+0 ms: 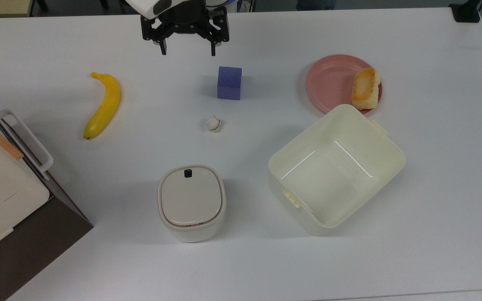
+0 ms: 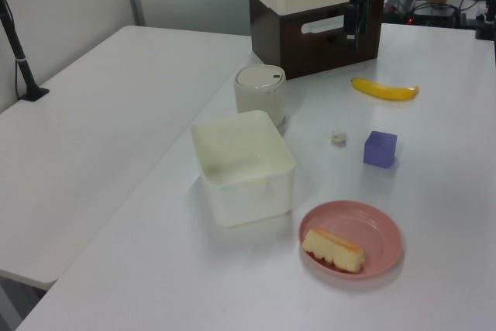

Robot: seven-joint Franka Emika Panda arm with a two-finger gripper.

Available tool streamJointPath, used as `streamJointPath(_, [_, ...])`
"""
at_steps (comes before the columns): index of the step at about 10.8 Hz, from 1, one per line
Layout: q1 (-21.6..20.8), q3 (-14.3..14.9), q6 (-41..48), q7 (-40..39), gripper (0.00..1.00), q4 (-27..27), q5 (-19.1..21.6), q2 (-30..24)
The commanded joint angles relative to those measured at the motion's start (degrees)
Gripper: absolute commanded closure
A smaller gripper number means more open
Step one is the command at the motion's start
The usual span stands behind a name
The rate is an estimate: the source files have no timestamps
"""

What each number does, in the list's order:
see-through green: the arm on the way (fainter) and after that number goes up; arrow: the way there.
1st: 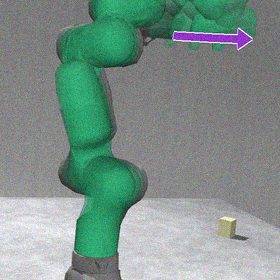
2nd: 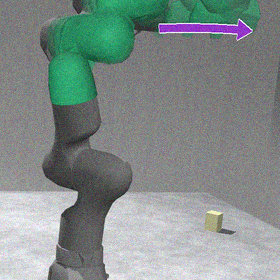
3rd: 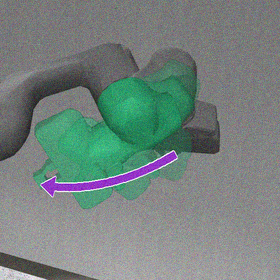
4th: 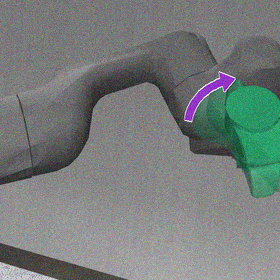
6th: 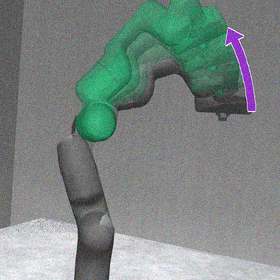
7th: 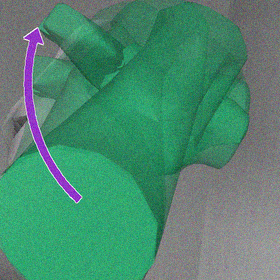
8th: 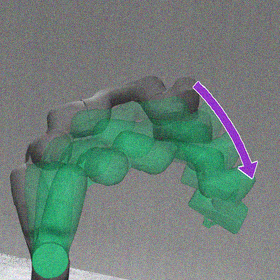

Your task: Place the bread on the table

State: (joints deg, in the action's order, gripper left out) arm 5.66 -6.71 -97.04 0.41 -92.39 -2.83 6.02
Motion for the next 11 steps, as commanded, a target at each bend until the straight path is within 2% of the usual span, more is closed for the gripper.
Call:
streamJointPath(1, [-1.52,0.03,1.42,-0.77,0.0,1.07,0.73,1.62])
streamJointPath(5, [-1.61,-0.15,1.06,-0.67,0.0,1.07,0.64,3.38])
streamJointPath(11, [-1.79,-0.15,1.24,-0.59,0.0,1.16,0.55,3.21])
